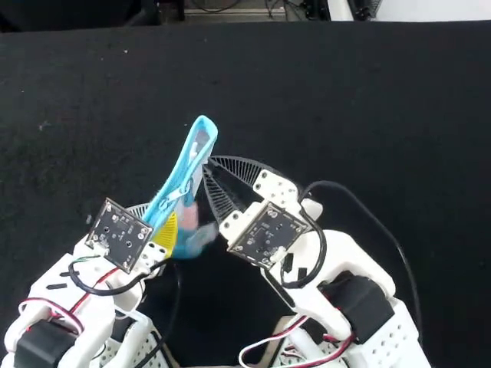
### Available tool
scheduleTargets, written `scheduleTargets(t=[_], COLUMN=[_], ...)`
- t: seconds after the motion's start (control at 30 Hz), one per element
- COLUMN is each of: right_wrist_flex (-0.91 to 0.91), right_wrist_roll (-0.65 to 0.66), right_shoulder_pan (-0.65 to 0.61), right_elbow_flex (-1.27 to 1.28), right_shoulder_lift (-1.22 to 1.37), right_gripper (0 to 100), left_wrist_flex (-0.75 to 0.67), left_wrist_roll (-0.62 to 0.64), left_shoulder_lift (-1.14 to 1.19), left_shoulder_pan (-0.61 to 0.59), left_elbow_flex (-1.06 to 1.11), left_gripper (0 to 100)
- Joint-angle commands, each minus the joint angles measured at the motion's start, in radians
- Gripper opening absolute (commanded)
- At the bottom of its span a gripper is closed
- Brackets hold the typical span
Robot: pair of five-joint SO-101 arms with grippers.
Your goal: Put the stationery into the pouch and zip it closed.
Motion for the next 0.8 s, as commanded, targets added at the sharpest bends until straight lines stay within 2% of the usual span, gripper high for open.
scheduleTargets(t=[0.0, 0.07, 0.17, 0.27, 0.37, 0.57, 0.77], right_wrist_flex=[0.009, 0.089, 0.207, 0.198, 0.123, -0.043, -0.098], right_wrist_roll=[0.008, 0.005, 0.0, 0.0, -0.006, -0.146, -0.147], right_shoulder_pan=[0.005, -0.012, -0.1, -0.16, -0.161, -0.163, -0.164], right_elbow_flex=[-0.016, -0.048, -0.105, -0.088, -0.03, 0.101, 0.122], right_shoulder_lift=[-0.019, -0.019, -0.013, -0.01, -0.01, -0.01, -0.01], right_gripper=[1.1, 3.3, 16.5, 26.1, 24.1, 23.1, 22.6], left_wrist_flex=[0.012, 0.012, 0.012, 0.012, 0.012, 0.012, 0.012], left_wrist_roll=[-0.009, -0.009, -0.009, -0.009, -0.009, -0.009, -0.009], left_shoulder_lift=[0.011, 0.011, 0.011, 0.011, 0.011, 0.011, 0.011], left_shoulder_pan=[-0.004, -0.004, -0.001, 0.002, 0.002, 0.002, 0.002], left_elbow_flex=[-0.008, -0.008, -0.008, -0.008, -0.008, -0.008, -0.008], left_gripper=[3, 3, 3, 3, 3, 3, 3])
